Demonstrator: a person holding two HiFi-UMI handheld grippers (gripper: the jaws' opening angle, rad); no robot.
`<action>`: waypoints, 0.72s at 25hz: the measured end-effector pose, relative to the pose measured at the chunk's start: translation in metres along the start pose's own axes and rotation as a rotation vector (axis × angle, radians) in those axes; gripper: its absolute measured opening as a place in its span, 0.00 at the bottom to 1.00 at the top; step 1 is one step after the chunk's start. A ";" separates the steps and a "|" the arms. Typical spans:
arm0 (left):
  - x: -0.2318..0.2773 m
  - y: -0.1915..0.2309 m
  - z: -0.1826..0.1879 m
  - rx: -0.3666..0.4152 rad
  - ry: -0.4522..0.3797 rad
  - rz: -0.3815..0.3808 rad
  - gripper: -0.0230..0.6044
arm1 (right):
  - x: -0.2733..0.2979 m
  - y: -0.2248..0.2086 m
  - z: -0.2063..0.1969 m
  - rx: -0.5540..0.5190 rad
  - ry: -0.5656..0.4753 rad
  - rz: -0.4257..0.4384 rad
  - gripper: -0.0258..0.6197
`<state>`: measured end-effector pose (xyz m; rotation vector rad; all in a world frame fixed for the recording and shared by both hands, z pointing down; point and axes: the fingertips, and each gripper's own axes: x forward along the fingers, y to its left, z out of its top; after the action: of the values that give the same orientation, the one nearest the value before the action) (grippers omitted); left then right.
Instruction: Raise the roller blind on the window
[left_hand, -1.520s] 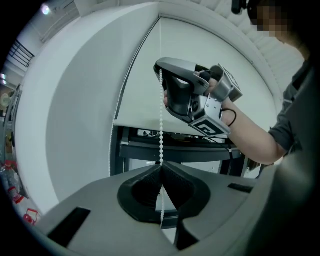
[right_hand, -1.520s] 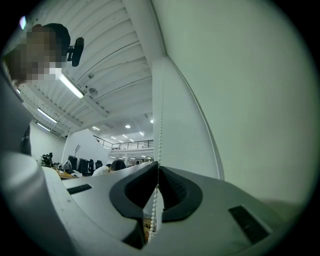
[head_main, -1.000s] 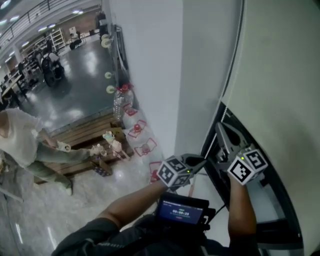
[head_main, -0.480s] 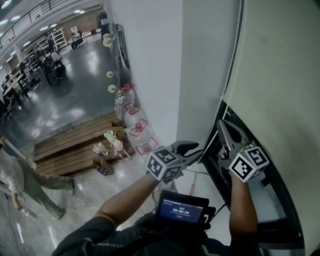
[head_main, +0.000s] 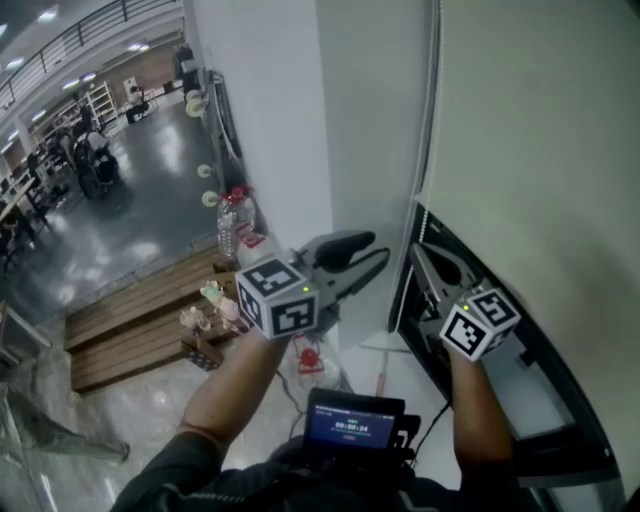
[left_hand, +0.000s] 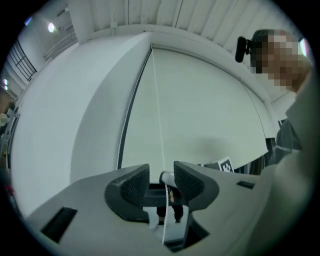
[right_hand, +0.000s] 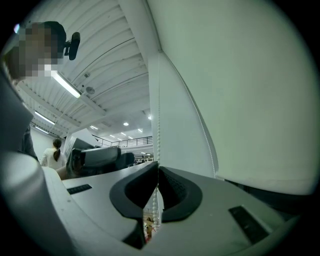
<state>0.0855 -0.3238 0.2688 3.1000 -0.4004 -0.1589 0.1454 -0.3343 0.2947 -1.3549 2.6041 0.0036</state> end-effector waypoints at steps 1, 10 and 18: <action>0.008 -0.001 0.011 0.000 -0.021 -0.005 0.29 | -0.001 0.001 0.000 0.000 -0.001 0.001 0.05; 0.077 0.001 0.080 0.037 -0.116 0.005 0.14 | -0.001 0.008 -0.002 0.004 -0.008 0.008 0.05; 0.081 -0.002 0.083 0.062 -0.163 -0.002 0.05 | -0.002 0.006 -0.002 0.007 -0.008 -0.001 0.05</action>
<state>0.1553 -0.3425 0.1782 3.1588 -0.4128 -0.4088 0.1417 -0.3296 0.2962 -1.3512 2.5941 0.0006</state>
